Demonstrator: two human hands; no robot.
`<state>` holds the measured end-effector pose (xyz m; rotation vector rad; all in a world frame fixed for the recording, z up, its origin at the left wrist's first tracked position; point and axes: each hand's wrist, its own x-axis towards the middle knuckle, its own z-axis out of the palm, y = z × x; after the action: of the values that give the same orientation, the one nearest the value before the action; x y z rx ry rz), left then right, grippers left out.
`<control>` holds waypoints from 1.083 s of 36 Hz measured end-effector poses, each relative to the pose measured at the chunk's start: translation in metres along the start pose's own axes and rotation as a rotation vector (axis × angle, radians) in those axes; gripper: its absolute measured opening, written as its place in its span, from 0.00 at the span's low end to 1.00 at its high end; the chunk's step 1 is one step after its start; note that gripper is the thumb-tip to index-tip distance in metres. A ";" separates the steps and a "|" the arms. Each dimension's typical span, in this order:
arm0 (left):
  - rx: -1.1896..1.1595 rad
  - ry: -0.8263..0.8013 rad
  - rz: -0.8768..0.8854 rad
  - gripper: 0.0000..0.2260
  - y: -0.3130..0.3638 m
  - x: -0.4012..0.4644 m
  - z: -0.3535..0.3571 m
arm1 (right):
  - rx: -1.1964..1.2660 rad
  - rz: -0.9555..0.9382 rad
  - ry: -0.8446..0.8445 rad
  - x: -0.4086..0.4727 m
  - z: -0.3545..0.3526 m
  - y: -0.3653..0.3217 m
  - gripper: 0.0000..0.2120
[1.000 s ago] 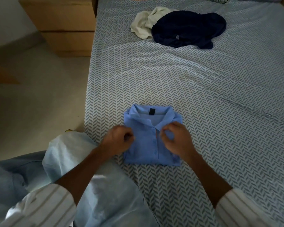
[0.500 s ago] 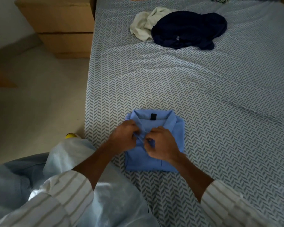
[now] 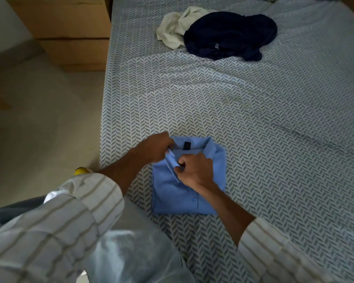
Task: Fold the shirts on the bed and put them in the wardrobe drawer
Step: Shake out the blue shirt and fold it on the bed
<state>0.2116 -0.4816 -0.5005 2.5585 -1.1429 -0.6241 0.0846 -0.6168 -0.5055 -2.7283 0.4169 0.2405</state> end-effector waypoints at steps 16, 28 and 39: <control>0.024 0.025 0.052 0.12 -0.004 -0.011 -0.015 | -0.003 -0.048 -0.093 0.008 -0.004 -0.003 0.16; -0.077 0.006 -0.161 0.13 0.068 0.000 0.011 | -0.202 -0.164 -0.185 0.081 -0.063 0.089 0.17; -0.262 -0.094 -0.325 0.20 0.085 0.007 0.037 | -0.310 -0.214 -0.449 0.091 -0.082 0.082 0.10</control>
<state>0.1432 -0.5448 -0.4993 2.5210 -0.6211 -0.9115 0.1536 -0.7440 -0.4770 -2.8623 -0.0428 0.9003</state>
